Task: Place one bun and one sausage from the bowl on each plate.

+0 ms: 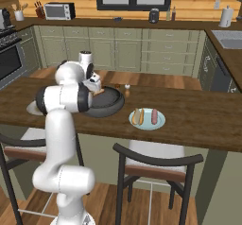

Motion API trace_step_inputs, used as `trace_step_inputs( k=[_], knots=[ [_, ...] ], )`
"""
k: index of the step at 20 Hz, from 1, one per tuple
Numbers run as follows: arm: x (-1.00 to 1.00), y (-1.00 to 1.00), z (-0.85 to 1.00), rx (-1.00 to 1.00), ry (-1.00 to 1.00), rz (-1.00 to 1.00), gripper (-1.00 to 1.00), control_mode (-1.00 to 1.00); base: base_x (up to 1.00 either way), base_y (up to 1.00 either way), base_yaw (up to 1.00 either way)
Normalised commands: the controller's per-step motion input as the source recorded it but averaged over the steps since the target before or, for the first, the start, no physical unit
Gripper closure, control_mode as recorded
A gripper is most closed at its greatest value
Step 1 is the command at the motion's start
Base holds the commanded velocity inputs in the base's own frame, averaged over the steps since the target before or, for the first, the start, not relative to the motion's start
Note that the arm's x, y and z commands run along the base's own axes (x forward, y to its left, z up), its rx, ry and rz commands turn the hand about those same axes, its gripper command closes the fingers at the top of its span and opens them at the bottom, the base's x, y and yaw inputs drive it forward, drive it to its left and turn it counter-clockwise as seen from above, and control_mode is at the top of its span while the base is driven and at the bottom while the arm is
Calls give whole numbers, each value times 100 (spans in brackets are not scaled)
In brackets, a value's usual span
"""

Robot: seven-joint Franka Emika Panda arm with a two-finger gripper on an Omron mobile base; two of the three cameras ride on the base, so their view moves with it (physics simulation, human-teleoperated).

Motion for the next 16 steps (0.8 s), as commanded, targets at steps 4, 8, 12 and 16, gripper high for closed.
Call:
trace_step_inputs(
  k=[4, 8, 12, 16],
  knots=[
    [17, -35, 0, 4, -2, -12, -100, -100, 0, 0, 0],
    [32, -19, 0, 0, -2, -9, -100, -100, 0, 0, 0],
    [37, -8, 0, 0, 0, -8, -100, -100, 0, 0, 0],
    [32, -1, 0, 0, 0, -9, -100, -100, 0, 0, 0]
  ],
)
